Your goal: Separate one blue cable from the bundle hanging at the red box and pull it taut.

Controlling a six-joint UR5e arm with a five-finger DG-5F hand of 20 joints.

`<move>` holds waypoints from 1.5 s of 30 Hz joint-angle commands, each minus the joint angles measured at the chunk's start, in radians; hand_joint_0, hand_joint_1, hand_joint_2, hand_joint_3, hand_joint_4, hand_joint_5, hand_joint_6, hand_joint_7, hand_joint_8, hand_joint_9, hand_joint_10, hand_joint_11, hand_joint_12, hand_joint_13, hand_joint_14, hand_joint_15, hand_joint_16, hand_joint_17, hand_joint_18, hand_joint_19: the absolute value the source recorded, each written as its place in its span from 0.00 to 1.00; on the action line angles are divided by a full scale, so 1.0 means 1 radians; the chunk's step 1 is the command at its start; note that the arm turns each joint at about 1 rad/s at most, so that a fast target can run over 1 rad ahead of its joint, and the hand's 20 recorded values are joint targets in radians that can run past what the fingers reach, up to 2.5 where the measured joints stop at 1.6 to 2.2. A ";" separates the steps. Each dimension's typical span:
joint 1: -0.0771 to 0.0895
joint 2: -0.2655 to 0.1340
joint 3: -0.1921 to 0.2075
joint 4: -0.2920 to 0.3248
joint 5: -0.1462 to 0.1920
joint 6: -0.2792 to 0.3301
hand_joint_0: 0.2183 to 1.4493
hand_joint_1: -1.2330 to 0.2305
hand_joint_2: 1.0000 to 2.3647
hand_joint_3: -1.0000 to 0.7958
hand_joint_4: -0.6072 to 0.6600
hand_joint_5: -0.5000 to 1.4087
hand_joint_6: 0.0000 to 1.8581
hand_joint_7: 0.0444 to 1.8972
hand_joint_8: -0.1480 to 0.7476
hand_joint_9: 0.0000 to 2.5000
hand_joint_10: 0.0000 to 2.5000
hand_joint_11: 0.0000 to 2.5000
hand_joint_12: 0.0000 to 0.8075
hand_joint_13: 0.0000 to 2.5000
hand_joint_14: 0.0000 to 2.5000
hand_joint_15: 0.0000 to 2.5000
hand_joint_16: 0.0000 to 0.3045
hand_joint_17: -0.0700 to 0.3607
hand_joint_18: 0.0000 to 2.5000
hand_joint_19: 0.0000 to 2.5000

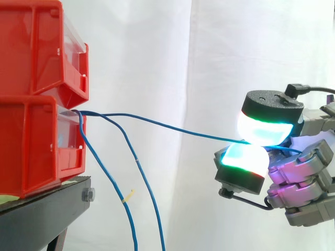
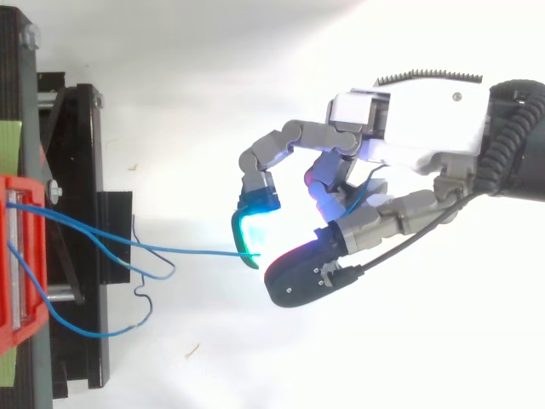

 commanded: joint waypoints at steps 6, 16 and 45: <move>0.000 0.000 0.000 0.001 0.001 -0.023 0.34 0.31 0.02 0.55 0.52 0.19 0.47 0.71 0.55 0.49 0.46 0.71 0.51 0.34 0.89 0.60 0.13 0.38 0.53 0.65; 0.000 0.000 0.000 0.001 0.001 -0.023 0.34 0.31 0.02 0.55 0.52 0.19 0.47 0.71 0.55 0.49 0.46 0.72 0.51 0.34 0.88 0.60 0.14 0.38 0.53 0.64; 0.002 0.000 0.000 0.001 0.001 -0.023 0.34 0.31 0.02 0.54 0.51 0.19 0.47 0.71 0.54 0.49 0.45 0.72 0.50 0.35 0.86 0.61 0.14 0.39 0.52 0.62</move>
